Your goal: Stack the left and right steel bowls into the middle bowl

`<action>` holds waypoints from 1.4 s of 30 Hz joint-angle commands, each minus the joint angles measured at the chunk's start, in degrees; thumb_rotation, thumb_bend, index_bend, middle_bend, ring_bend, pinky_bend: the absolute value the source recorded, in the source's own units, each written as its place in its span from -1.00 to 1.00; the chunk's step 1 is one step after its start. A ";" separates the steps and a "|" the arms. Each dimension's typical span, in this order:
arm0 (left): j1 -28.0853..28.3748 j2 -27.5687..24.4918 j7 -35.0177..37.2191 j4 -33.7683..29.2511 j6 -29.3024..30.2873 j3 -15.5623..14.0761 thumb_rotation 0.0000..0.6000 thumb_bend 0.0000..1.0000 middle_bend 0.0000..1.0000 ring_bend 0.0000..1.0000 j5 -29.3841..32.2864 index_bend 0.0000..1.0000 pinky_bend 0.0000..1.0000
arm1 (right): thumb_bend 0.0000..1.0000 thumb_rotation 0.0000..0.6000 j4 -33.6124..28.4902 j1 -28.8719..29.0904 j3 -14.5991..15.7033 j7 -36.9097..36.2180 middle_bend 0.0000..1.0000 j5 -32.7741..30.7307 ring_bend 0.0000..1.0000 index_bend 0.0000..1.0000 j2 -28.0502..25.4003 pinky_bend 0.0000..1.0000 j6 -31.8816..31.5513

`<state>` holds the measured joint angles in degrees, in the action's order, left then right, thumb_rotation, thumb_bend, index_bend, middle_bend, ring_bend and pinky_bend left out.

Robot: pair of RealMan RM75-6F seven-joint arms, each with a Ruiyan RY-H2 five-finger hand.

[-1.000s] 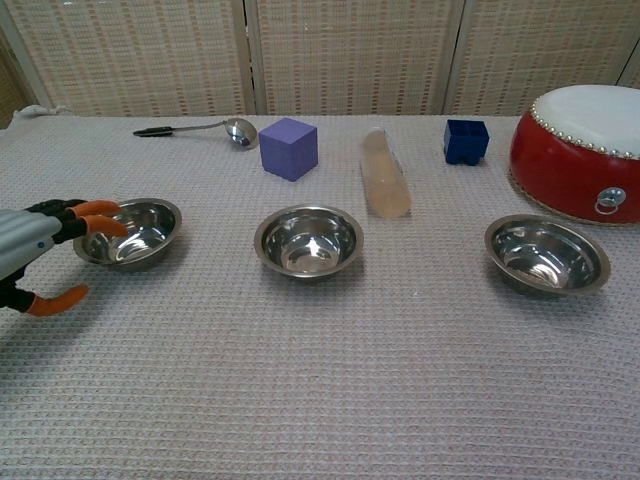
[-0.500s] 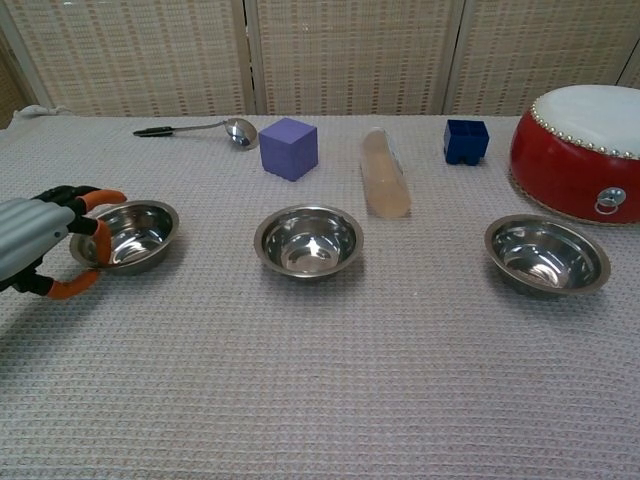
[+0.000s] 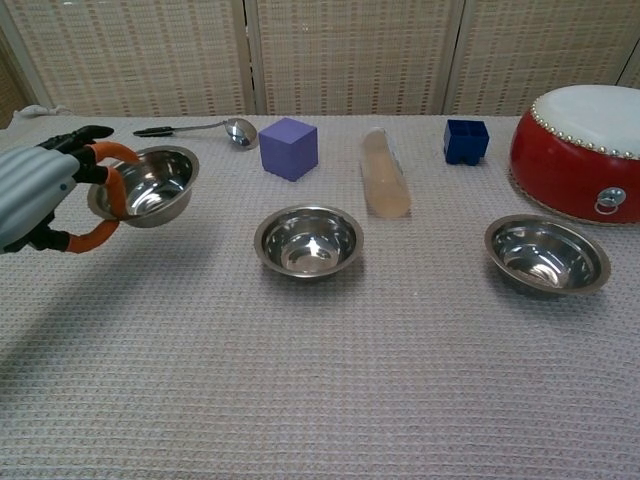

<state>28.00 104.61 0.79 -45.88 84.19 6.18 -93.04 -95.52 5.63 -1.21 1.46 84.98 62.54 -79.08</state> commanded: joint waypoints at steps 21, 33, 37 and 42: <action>8.80 2.45 -14.38 -17.44 -12.98 -0.57 1.00 -0.11 -0.82 -1.00 1.44 -0.65 -0.77 | -0.70 1.00 -0.57 -0.93 0.28 -2.35 -1.00 1.54 -1.00 -1.00 -1.41 -1.00 -2.05; 8.33 -1.10 -13.77 -24.79 -12.10 -1.77 1.00 -0.17 -0.87 -1.00 0.53 -0.89 -0.78 | -0.70 1.00 -0.50 -0.71 0.07 -2.02 -1.00 0.86 -1.00 -1.00 -1.23 -1.00 -1.40; 2.10 -8.38 -14.51 -28.51 -5.19 -4.52 1.00 -0.17 -0.87 -1.00 0.46 -0.90 -0.78 | -0.70 1.00 2.02 2.28 0.46 1.28 -1.00 1.56 -1.00 -1.00 2.58 -1.00 3.55; -3.36 -12.79 -11.93 -30.30 -0.90 -6.12 1.00 -0.17 -0.87 -1.00 2.40 -0.90 -0.78 | -0.70 1.00 7.59 6.35 0.12 3.98 -1.00 2.51 -1.00 -1.00 9.74 -1.00 8.63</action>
<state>27.31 94.05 -12.52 -74.73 81.21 1.33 -91.75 -90.91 9.54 -0.97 3.46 86.86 68.84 -73.38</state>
